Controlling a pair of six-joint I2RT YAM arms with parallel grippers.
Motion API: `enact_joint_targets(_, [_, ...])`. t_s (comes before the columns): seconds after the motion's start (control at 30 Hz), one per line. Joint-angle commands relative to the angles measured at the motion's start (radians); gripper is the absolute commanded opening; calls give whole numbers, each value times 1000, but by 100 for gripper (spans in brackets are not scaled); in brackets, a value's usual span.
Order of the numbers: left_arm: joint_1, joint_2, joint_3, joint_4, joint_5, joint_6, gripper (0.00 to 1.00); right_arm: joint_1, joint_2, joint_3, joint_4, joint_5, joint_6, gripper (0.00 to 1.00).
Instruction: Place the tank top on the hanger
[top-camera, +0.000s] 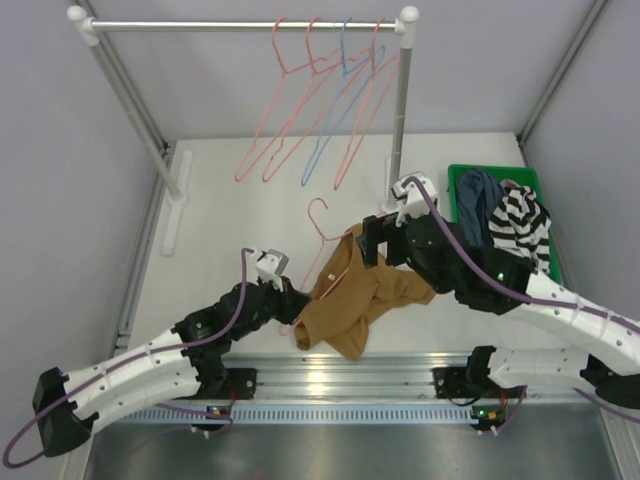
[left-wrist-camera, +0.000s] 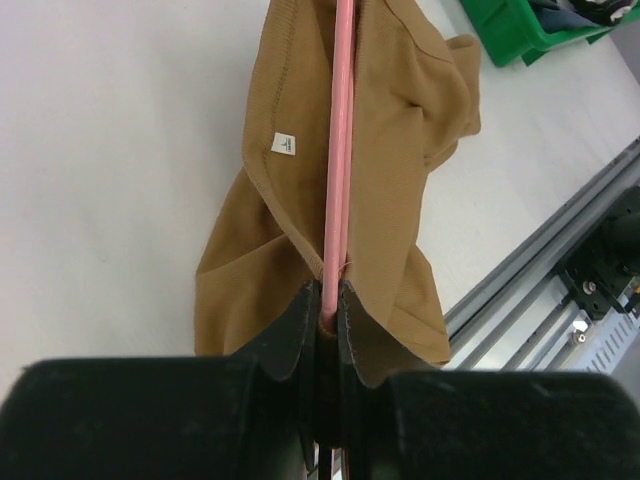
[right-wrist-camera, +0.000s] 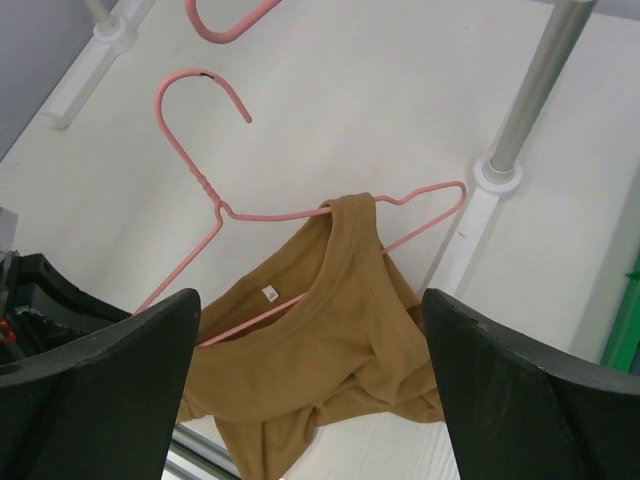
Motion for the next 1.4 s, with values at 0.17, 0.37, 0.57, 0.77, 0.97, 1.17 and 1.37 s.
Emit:
enact_joint_targets(0.17, [3, -18, -19, -32, -178, -199, 0, 15, -64, 13, 36, 50, -5, 91])
enact_joint_targets(0.37, [6, -41, 2, -120, -338, -273, 0, 15, -84, 7, 27, 56, -8, 91])
enact_joint_targets(0.57, [188, -18, 68, -173, -266, -212, 0, 15, -104, 5, 18, 53, -8, 91])
enact_joint_targets(0.77, [581, 44, 131, -135, 39, -71, 0, 15, -125, -1, 6, 50, -2, 91])
enact_joint_targets(0.97, [883, 158, 272, -121, 220, 47, 0, 15, -124, 7, -11, 47, -5, 91])
enact_joint_targets(1.17, [1102, 259, 461, -189, 368, 169, 0, 15, -110, 43, -36, 33, -32, 91])
enact_joint_targets(1.37, [1116, 305, 587, -228, 362, 262, 0, 15, -102, 50, -40, 23, -60, 92])
